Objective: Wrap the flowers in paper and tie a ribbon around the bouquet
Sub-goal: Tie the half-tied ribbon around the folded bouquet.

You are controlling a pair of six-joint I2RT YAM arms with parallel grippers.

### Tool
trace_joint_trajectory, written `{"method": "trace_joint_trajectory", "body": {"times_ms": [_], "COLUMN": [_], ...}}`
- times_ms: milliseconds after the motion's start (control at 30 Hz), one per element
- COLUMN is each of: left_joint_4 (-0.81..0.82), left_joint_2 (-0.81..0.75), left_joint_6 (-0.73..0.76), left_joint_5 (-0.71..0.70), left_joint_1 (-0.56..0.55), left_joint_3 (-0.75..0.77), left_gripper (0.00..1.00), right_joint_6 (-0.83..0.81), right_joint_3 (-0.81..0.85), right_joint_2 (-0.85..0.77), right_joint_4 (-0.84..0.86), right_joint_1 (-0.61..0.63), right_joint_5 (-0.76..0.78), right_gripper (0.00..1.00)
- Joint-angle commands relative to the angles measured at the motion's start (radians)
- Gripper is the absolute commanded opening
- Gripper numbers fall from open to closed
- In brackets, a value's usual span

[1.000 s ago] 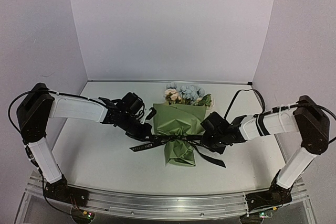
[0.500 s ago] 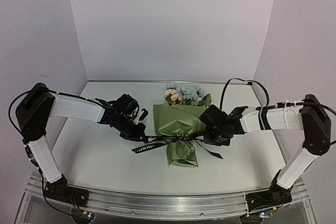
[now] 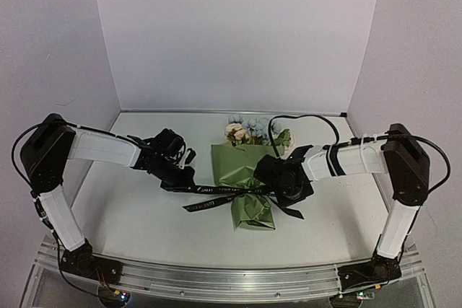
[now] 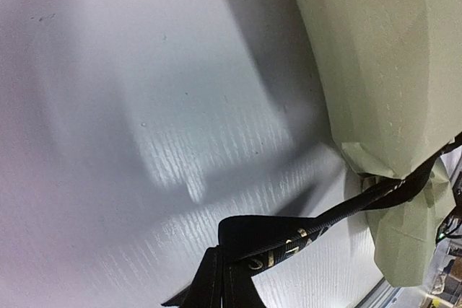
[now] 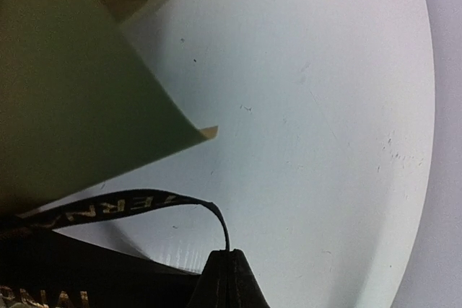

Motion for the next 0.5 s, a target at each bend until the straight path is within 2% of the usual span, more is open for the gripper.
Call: {"method": "trace_joint_trajectory", "body": {"times_ms": [0, 233, 467], "left_joint_4": [-0.017, 0.018, 0.056], "left_joint_2": [-0.016, -0.053, -0.113], "left_joint_6": [-0.066, -0.136, -0.170], "left_joint_5": [-0.054, -0.055, -0.035], "left_joint_1": [0.080, 0.210, 0.331], "left_joint_3": [-0.052, -0.146, -0.203], "left_gripper": [0.00, 0.00, 0.00], "right_joint_6": [-0.051, -0.022, 0.050], "right_joint_3": [0.009, -0.049, -0.179], "right_joint_2": [-0.007, -0.066, -0.192], "right_joint_4": [-0.149, -0.155, -0.035], "right_joint_1": [-0.010, -0.020, -0.094], "right_joint_5": [0.116, 0.123, -0.027], "right_gripper": [0.00, 0.00, 0.00]}}
